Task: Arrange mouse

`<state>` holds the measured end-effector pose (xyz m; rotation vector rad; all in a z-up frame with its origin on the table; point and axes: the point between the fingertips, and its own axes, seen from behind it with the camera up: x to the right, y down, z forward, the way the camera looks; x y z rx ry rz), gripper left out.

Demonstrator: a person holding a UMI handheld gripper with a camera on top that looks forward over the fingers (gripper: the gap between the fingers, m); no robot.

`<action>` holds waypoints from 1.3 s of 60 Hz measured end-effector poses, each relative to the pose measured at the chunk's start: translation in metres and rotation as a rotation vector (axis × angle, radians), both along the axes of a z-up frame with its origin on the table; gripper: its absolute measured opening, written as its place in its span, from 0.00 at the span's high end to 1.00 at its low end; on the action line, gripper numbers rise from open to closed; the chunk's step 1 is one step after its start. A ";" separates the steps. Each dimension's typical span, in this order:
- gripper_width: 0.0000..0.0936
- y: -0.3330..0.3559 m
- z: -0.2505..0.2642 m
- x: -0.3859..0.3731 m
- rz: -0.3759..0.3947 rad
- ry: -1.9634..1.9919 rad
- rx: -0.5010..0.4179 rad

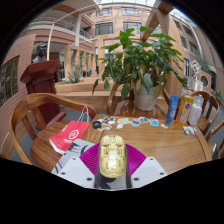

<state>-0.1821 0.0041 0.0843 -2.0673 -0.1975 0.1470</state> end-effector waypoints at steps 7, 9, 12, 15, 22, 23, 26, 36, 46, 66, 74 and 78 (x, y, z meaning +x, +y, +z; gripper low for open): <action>0.60 -0.020 -0.061 -0.023 0.027 -0.018 -0.108; 0.57 -0.023 -0.067 -0.027 0.027 -0.016 -0.117; 0.54 -0.028 -0.073 -0.032 0.032 -0.012 -0.127; 0.51 -0.030 -0.082 -0.034 0.038 -0.003 -0.154; 0.43 -0.041 -0.087 -0.036 0.041 0.000 -0.195; 0.39 -0.043 -0.085 -0.036 0.042 -0.005 -0.191; 0.20 -0.049 -0.076 -0.035 0.049 -0.015 -0.172; 0.09 -0.080 -0.018 -0.031 0.054 -0.033 -0.090; 0.08 -0.125 0.043 -0.023 0.032 -0.028 -0.007; 0.08 -0.212 0.112 -0.011 0.026 -0.033 0.114; 0.09 -0.235 0.112 -0.007 0.027 -0.046 0.114; 0.09 -0.242 0.106 -0.009 0.033 -0.039 0.103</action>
